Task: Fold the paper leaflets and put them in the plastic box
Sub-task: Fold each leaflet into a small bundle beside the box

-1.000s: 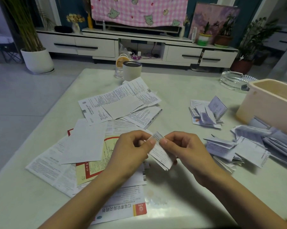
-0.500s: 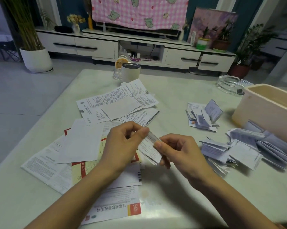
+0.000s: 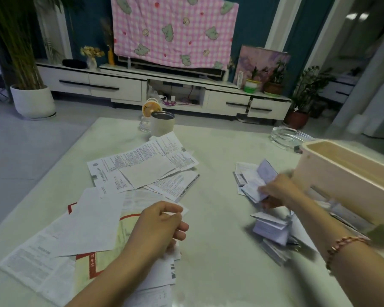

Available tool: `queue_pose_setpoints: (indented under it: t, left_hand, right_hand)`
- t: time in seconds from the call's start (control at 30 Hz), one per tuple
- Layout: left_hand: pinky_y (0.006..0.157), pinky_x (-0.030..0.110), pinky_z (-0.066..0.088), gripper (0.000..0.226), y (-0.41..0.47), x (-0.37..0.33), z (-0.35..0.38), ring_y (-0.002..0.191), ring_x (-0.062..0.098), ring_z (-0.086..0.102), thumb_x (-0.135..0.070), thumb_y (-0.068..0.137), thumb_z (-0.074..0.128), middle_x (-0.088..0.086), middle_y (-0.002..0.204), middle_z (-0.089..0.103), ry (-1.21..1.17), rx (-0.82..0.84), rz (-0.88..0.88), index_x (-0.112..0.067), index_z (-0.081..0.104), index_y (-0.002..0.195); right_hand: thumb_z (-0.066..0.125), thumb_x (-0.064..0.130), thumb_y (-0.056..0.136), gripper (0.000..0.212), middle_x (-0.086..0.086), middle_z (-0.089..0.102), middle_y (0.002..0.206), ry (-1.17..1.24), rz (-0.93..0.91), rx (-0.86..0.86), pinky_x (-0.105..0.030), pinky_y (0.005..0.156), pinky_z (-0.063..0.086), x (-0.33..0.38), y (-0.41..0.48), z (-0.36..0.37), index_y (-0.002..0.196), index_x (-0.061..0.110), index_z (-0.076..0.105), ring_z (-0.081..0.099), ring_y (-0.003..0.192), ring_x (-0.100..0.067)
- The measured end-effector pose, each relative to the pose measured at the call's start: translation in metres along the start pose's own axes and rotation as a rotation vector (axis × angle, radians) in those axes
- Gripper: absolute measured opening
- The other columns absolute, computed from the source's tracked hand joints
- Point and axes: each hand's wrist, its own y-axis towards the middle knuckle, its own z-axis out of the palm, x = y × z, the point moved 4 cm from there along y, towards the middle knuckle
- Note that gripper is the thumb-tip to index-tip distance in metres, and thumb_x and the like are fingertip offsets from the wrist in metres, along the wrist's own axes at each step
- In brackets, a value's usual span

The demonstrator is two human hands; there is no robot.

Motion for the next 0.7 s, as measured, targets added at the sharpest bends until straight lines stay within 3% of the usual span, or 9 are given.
queue_pose_setpoints:
  t: [0.17,0.27,0.37,0.43,0.5,0.57,0.63,0.7]
  left_hand:
    - [0.051,0.019,0.043,0.015,0.0,-0.006,0.003,0.051,0.009,0.058,-0.005,0.092,0.048,0.003,0.069,0.068,0.004,0.03,0.007,-0.012,0.061,0.094]
    - [0.054,0.018,0.045,0.017,0.001,-0.009,0.001,0.055,0.007,0.06,-0.007,0.092,0.047,0.001,0.073,0.069,0.021,0.019,0.003,-0.014,0.062,0.095]
    - [0.061,0.024,0.048,0.017,-0.001,-0.007,-0.003,0.06,0.011,0.059,-0.007,0.093,0.047,0.004,0.079,0.069,0.035,0.011,-0.022,-0.013,0.062,0.097]
    - [0.065,0.023,0.047,0.016,0.001,-0.008,-0.011,0.065,0.012,0.059,-0.009,0.093,0.046,0.004,0.085,0.068,0.094,-0.033,0.032,-0.013,0.061,0.099]
    - [0.071,0.014,0.043,0.018,0.004,-0.012,-0.024,0.084,0.01,0.058,-0.018,0.095,0.046,-0.002,0.1,0.064,0.508,-0.123,0.265,-0.02,0.056,0.11]
    - [0.093,0.022,0.035,0.036,0.006,-0.013,-0.036,0.117,0.014,0.045,-0.032,0.097,0.041,-0.004,0.129,0.049,0.997,-0.214,0.457,-0.026,0.04,0.132]
    - [0.108,0.032,0.025,0.054,0.014,-0.006,-0.05,0.135,0.02,0.027,-0.046,0.095,0.038,0.001,0.148,0.029,1.166,-0.233,0.384,-0.025,0.024,0.143]
    - [0.115,0.042,0.017,0.075,0.022,0.009,-0.069,0.143,0.027,0.011,-0.063,0.088,0.036,0.007,0.156,0.011,1.233,-0.203,0.203,-0.023,0.011,0.147]
  right_hand:
    - [0.069,0.021,0.081,0.025,-0.012,0.062,0.071,-0.358,-0.002,-0.042,-0.029,0.058,0.046,-0.003,0.004,0.003,0.063,0.009,0.057,0.06,0.061,-0.025]
    - [0.07,0.036,0.081,0.033,-0.006,0.055,0.09,-0.555,-0.049,-0.125,-0.028,0.069,0.041,0.008,-0.009,-0.004,0.081,0.01,0.05,0.059,0.091,-0.026]
    - [0.075,0.028,0.077,0.035,-0.007,0.053,0.091,-0.54,-0.044,-0.141,-0.028,0.066,0.038,0.007,-0.017,-0.004,0.092,0.01,0.049,0.054,0.085,-0.027]
    - [0.075,0.018,0.073,0.027,-0.009,0.055,0.083,-0.417,-0.056,-0.187,-0.027,0.057,0.037,0.005,-0.017,-0.008,0.08,0.008,0.051,0.051,0.073,-0.026]
    - [0.068,0.011,0.074,0.019,-0.008,0.055,0.071,-0.292,-0.164,-0.298,-0.027,0.052,0.033,0.007,-0.024,-0.01,0.067,0.01,0.05,0.048,0.064,-0.025]
    - [0.061,0.011,0.079,0.012,-0.007,0.056,0.071,-0.17,-0.353,-0.436,-0.029,0.055,0.032,0.019,-0.042,-0.007,0.071,0.012,0.052,0.049,0.066,-0.025]
    - [0.06,0.013,0.08,0.011,-0.007,0.059,0.074,-0.052,-0.514,-0.462,-0.031,0.057,0.034,0.035,-0.065,0.006,0.073,0.015,0.052,0.052,0.071,-0.026]
    - [0.063,0.014,0.08,0.016,-0.003,0.057,0.066,0.039,-0.624,-0.368,-0.03,0.056,0.038,0.053,-0.088,0.028,0.071,0.017,0.05,0.053,0.065,-0.021]
